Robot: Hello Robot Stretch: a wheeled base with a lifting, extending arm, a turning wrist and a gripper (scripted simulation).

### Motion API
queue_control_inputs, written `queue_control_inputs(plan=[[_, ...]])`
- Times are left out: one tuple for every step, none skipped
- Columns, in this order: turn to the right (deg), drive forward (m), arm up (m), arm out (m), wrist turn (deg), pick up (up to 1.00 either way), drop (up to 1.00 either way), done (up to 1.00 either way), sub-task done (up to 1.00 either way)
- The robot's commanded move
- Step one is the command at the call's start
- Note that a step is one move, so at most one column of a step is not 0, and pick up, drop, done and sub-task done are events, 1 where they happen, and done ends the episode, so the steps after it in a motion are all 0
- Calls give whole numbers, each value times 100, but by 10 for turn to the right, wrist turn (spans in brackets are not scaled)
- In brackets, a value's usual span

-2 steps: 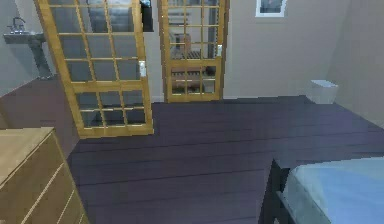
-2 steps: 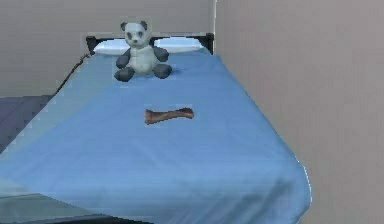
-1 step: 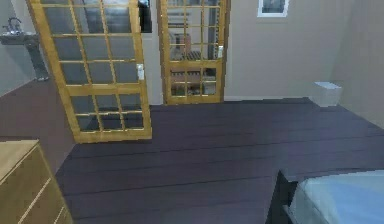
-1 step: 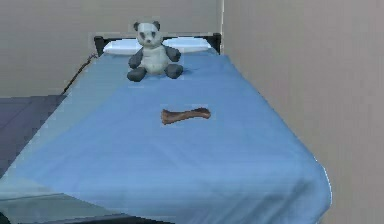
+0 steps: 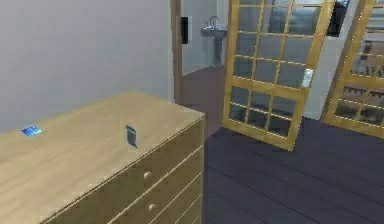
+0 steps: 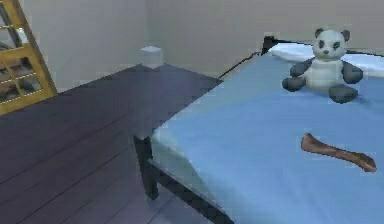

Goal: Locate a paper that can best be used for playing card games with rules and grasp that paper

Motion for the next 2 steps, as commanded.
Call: queue_control_inputs(plan=[[-450,0,0,0,0,0,0,0,0],[-450,0,0,0,0,0,0,0,0]])
